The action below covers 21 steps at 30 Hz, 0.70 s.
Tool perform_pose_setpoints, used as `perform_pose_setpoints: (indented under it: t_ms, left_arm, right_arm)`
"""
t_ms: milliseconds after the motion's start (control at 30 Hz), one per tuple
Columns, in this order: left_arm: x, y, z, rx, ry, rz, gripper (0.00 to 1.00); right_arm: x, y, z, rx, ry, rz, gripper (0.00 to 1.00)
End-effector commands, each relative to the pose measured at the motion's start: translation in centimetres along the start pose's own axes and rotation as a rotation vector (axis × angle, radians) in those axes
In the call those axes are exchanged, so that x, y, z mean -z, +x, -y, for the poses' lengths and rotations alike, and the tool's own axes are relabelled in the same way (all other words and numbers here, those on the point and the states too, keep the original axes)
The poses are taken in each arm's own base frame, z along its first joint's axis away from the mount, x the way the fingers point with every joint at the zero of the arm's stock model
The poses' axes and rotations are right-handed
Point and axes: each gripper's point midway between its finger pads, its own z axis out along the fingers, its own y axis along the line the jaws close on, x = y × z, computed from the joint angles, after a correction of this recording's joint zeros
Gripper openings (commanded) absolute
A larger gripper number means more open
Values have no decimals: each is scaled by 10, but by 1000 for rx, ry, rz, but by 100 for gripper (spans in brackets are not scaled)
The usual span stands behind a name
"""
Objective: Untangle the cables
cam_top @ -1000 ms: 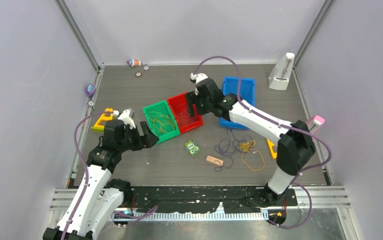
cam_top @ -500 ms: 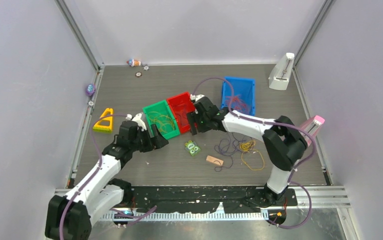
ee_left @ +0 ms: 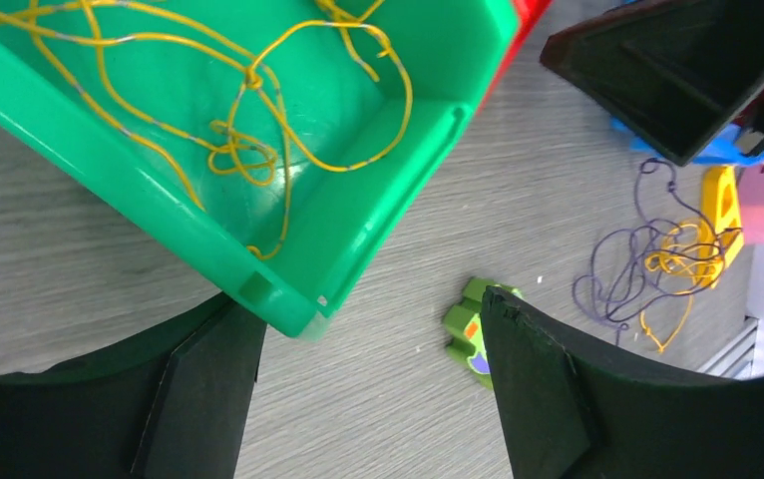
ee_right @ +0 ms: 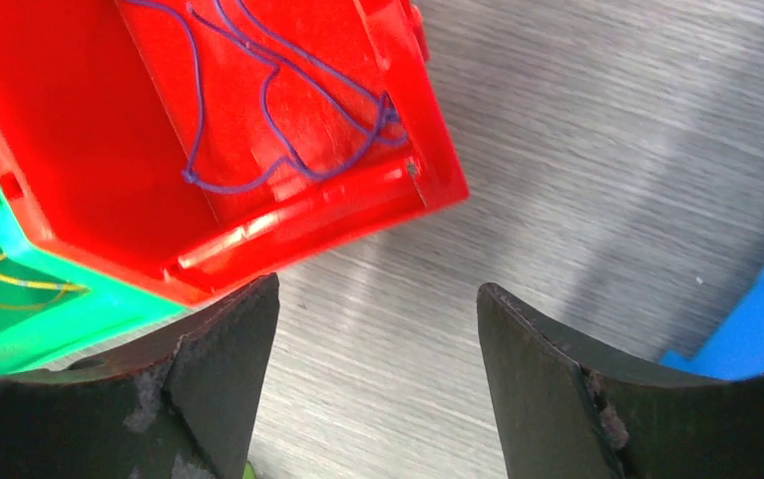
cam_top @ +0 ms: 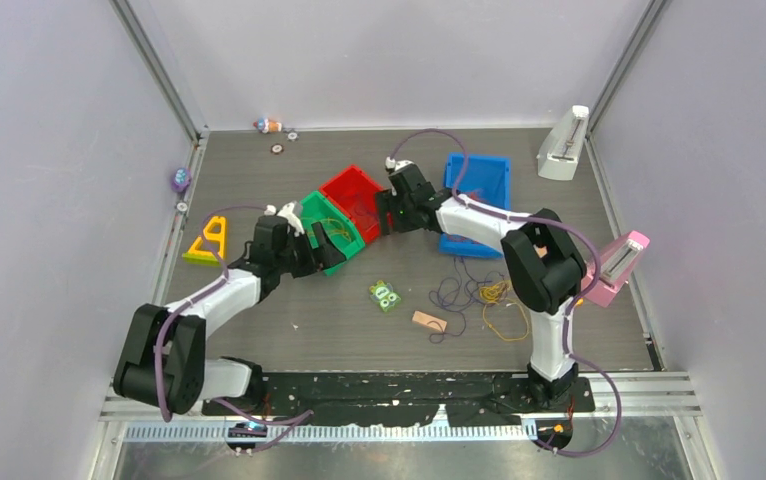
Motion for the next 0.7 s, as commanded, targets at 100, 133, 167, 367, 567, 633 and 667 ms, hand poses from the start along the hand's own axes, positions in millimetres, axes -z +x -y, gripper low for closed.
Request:
perform_pose_setpoints:
  t_ms: [100,133,167,367,567,633,667]
  left_arm:
    - [26,-24,33,-78,115,107,78]
    - [30,-18,33,-84,117,103,78]
    - [35,-15,33,-91,116,103,78]
    - [64,9,32,-126,92,103,79]
    - [83,24,49,-173,127,137,98]
    - [85,30,54,-190,141,141,100]
    - [87,30,55,-193,143,148,99]
  right_arm:
    - [74,-9,3,37,-44,109,83]
    - [93,-15,4,35,-43,148,85]
    - [96,0,12,37,-25,126,86]
    - [153,27,46,-6,82,164,95]
    - [192,64,82,-95,214,167,95]
    - [207,75,90,-138,227,195,95]
    - [209,80,92,-149,231,193,95]
